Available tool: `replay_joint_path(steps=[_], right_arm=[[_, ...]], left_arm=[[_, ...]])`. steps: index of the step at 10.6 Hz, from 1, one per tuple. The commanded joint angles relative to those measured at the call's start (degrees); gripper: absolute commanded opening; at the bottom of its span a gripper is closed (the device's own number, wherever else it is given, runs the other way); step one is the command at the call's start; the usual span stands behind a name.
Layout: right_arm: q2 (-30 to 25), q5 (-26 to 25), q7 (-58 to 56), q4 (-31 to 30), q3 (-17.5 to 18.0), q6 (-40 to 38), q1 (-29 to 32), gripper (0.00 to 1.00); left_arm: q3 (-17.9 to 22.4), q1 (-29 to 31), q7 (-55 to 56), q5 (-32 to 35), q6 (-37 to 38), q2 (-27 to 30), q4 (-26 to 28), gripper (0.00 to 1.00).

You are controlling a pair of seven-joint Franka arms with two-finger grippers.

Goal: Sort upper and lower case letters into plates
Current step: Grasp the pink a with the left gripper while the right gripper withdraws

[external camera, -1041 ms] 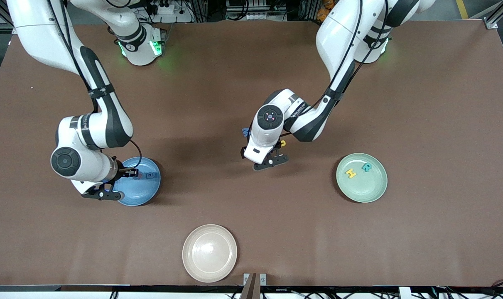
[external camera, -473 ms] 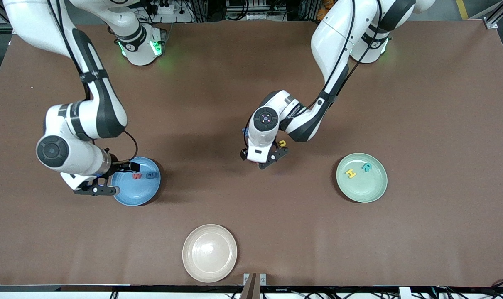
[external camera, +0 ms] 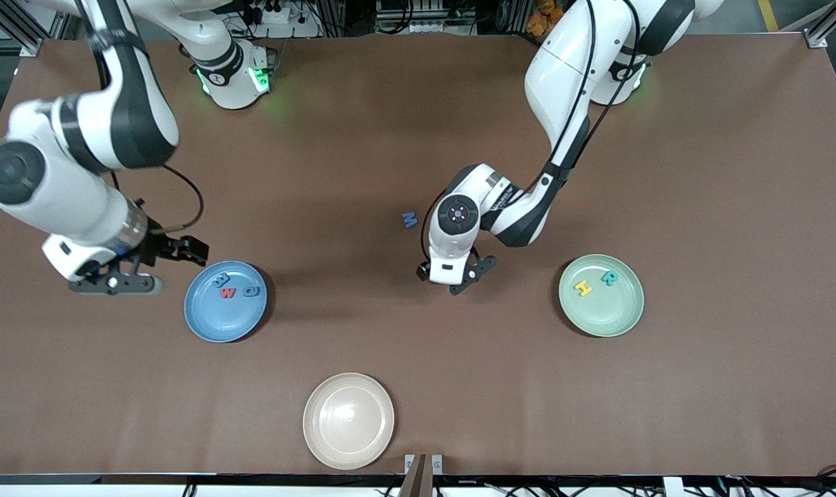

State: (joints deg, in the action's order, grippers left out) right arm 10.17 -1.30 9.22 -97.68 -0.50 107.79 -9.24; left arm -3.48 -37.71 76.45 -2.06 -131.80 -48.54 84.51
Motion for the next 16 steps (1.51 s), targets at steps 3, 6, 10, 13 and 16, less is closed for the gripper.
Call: replay_joint_path(steps=[3,6,10,13,16], right_arm=[[-2.3,1.0,-0.6,0.3,0.8,-0.9,-0.2,1.00],[-5.4,1.0,-0.8,0.3,0.8,-1.1,0.4,1.00],[-8.2,1.0,-0.4,0.1,0.8,-1.3,1.1,1.00],[-10.1,2.5,-1.0,0.1,0.8,-2.4,2.5,1.00],[-11.1,3.6,-2.2,0.2,0.7,-3.6,3.4,1.00]], left_arm=[[0.5,-0.4,1.4,-1.3,-0.7,-0.8,-1.4,1.00],[0.3,-0.6,2.3,-1.4,-1.3,-1.0,-3.0,1.00],[0.0,-1.0,5.2,-2.5,-3.2,-3.3,-4.8,1.00],[0.0,-1.1,8.5,-4.8,-3.2,-3.2,-4.7,1.00],[-0.1,-1.4,10.5,-4.9,-3.2,-3.8,-4.7,1.00]])
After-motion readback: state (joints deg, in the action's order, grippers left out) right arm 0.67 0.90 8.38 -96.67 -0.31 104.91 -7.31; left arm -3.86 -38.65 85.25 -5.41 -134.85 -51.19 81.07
